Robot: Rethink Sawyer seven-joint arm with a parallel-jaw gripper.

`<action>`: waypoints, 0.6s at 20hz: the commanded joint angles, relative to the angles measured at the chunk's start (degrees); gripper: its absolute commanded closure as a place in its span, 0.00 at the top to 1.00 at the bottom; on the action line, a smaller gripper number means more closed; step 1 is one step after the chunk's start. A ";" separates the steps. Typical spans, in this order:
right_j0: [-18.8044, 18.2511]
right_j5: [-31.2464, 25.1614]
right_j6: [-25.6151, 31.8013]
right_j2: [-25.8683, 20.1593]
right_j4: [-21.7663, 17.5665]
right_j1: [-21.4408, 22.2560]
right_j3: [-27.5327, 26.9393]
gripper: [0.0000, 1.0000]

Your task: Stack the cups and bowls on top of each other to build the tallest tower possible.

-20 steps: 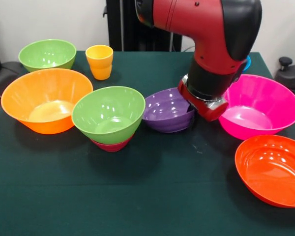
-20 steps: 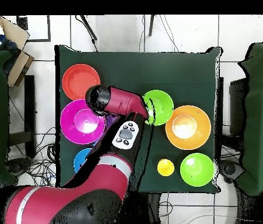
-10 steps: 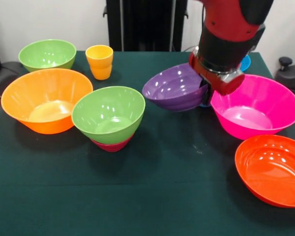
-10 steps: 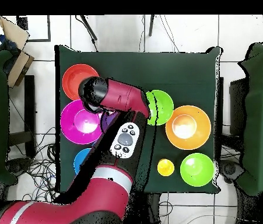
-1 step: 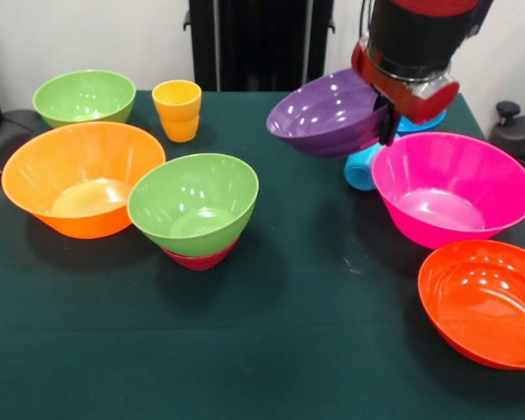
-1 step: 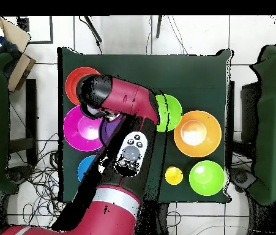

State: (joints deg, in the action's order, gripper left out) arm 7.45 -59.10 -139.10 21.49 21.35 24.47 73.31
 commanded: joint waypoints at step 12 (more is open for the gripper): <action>-2.66 -17.57 -1.29 7.70 -12.25 -2.10 -22.26 0.00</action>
State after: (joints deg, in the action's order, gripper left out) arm 6.97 -71.49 -139.10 28.55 15.63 24.93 61.48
